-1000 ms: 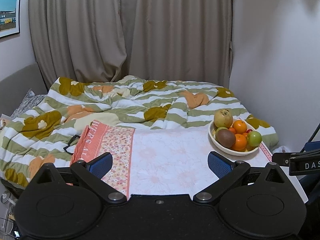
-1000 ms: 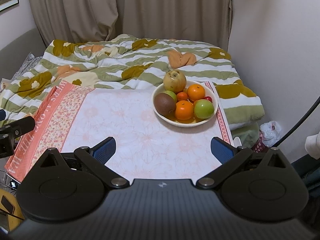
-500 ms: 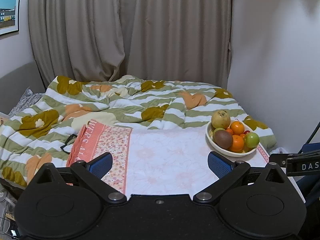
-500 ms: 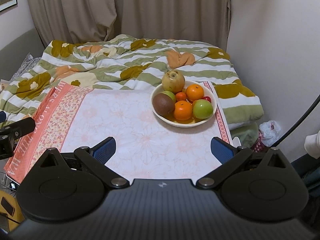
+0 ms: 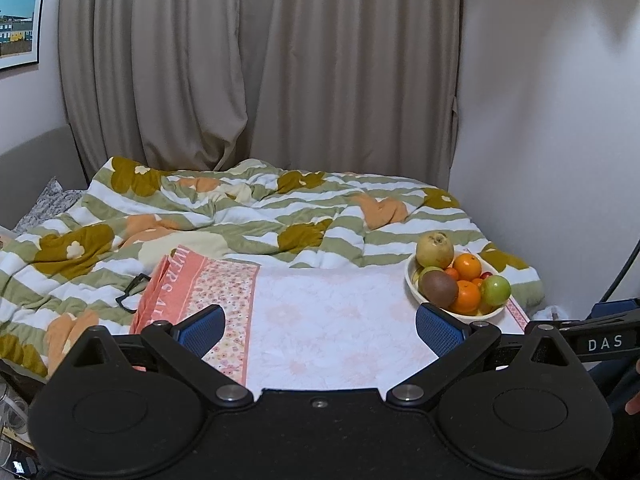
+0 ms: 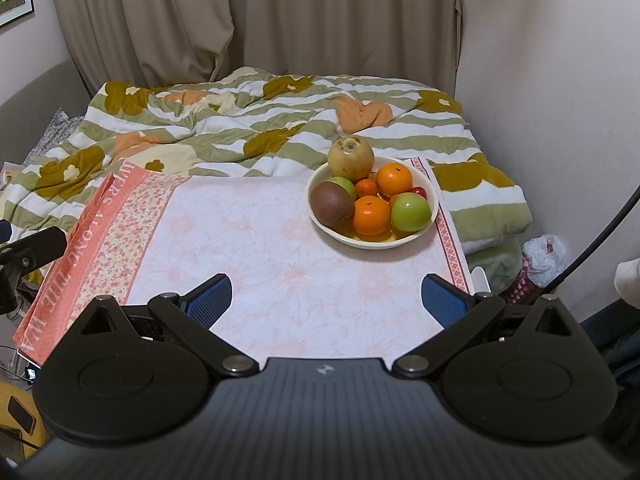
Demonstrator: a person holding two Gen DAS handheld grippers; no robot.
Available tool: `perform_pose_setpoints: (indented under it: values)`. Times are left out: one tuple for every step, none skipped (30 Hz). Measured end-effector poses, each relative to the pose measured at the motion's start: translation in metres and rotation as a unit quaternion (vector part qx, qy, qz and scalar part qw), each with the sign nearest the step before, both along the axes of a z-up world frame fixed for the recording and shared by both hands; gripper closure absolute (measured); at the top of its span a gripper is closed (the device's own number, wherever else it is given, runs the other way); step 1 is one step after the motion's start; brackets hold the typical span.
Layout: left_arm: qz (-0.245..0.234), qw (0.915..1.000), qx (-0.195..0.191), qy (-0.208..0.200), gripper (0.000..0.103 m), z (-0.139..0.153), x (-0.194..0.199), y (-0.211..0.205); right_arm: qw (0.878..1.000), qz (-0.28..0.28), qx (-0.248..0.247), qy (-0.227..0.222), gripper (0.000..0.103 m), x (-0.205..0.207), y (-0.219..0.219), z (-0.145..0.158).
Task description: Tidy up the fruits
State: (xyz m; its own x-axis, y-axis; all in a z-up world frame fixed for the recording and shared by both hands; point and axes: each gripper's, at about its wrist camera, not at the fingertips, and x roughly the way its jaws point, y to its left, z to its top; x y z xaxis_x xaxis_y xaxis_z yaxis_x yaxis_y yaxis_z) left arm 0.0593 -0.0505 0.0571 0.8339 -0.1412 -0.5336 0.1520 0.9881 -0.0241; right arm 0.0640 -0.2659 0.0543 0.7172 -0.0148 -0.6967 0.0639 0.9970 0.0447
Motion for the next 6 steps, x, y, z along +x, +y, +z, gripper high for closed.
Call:
perform_pose_setpoints:
  values:
    - [0.000, 1.0000, 0.000, 0.003, 0.000, -0.0003, 0.0007, 0.0005, 1.000, 0.000, 0.001, 0.000, 0.000, 0.0000, -0.0002, -0.0001]
    - [-0.002, 1.0000, 0.001, 0.006, 0.000, -0.0008, 0.0012, 0.0012, 1.000, -0.002, 0.002, 0.000, 0.000, 0.0002, 0.0011, 0.0001]
    - [-0.003, 1.0000, 0.001, 0.008, 0.000, -0.0013, 0.0014, 0.0022, 1.000, -0.004, 0.003, 0.001, 0.000, -0.0004, 0.0022, -0.0007]
    - [-0.005, 1.0000, 0.000, 0.008, 0.000, -0.0013, 0.0016, 0.0036, 1.000, -0.006, 0.003, 0.001, 0.000, -0.0007, 0.0036, -0.0011]
    - [-0.007, 0.9999, -0.001, 0.007, 0.000, -0.0013, 0.0019, 0.0051, 1.000, -0.007, 0.002, 0.001, 0.000, -0.0012, 0.0031, -0.0016]
    - [-0.009, 0.9999, 0.000, 0.008, 0.000, -0.0018, 0.0018, 0.0065, 1.000, -0.011, 0.003, 0.001, 0.000, -0.0018, 0.0041, -0.0027]
